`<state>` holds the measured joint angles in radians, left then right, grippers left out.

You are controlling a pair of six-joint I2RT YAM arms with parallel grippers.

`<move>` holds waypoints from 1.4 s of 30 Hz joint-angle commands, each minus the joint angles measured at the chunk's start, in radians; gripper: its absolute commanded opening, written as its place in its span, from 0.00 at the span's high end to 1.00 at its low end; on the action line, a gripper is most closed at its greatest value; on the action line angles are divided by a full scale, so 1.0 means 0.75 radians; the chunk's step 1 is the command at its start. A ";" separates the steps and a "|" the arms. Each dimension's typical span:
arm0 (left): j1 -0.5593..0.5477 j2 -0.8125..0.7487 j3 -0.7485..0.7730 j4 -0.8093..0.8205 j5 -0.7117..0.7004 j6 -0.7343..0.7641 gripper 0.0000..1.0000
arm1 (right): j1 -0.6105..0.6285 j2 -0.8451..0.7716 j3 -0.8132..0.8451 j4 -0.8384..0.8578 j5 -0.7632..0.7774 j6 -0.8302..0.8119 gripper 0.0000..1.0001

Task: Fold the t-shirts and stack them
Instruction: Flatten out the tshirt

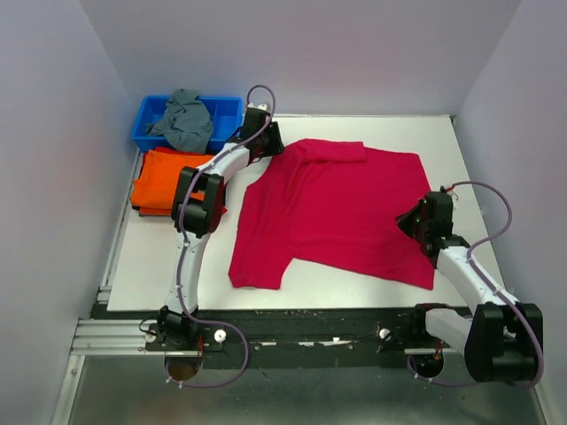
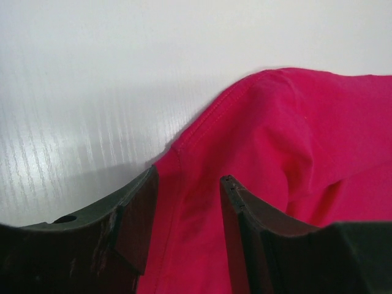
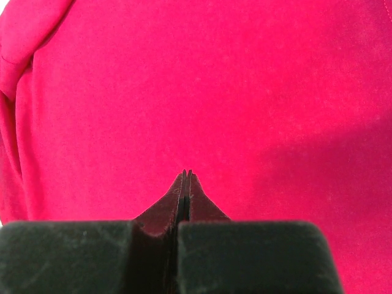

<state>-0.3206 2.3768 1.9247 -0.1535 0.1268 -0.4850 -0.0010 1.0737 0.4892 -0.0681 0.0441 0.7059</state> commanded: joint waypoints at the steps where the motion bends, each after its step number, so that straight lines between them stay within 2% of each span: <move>1: 0.006 0.058 0.090 -0.135 0.001 -0.006 0.42 | 0.001 0.027 0.012 0.027 -0.024 -0.011 0.98; 7: 0.008 0.146 0.180 -0.223 -0.008 -0.010 0.44 | 0.001 0.045 0.016 0.027 -0.022 -0.007 0.98; 9: 0.016 0.165 0.197 -0.225 0.021 -0.020 0.57 | 0.001 0.059 0.021 0.027 -0.026 -0.007 0.98; 11: 0.037 0.177 0.207 -0.223 0.029 -0.044 0.77 | 0.001 0.070 0.025 0.023 -0.028 -0.004 0.98; 12: 0.047 0.177 0.203 -0.217 0.021 -0.059 0.81 | 0.001 0.076 0.027 0.023 -0.028 -0.004 0.98; 14: 0.074 0.177 0.189 -0.190 0.025 -0.079 0.98 | 0.001 0.076 0.029 0.017 -0.022 -0.004 0.98; 15: 0.086 0.175 0.183 -0.174 0.035 -0.087 1.00 | 0.001 0.076 0.029 0.015 -0.020 -0.002 0.98; 22: 0.159 0.126 0.128 -0.174 -0.024 -0.085 1.00 | 0.001 0.072 0.031 0.007 -0.008 -0.002 0.98; 27: 0.229 -0.007 -0.091 -0.061 -0.075 -0.161 1.00 | 0.001 0.092 0.047 -0.030 0.049 0.010 0.98; 33: 0.239 -0.156 -0.334 0.063 -0.210 -0.204 1.00 | 0.001 0.196 0.131 -0.197 0.205 0.087 0.98; 36: 0.239 -0.191 -0.372 0.082 -0.226 -0.214 1.00 | 0.001 0.243 0.184 -0.304 0.285 0.141 0.98; 37: 0.239 -0.197 -0.370 0.086 -0.208 -0.214 1.00 | 0.001 0.250 0.196 -0.316 0.299 0.147 0.98; 40: 0.231 -0.199 -0.357 0.104 -0.043 -0.204 0.58 | 0.001 0.238 0.201 -0.328 0.301 0.143 0.98; 42: 0.213 -0.220 -0.370 0.135 0.000 -0.200 0.41 | 0.001 0.219 0.201 -0.322 0.293 0.125 0.98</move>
<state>-0.1497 2.2665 1.6596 -0.0921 0.0433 -0.6415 -0.0010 1.2518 0.6147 -0.2546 0.2054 0.7891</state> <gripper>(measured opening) 0.394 0.022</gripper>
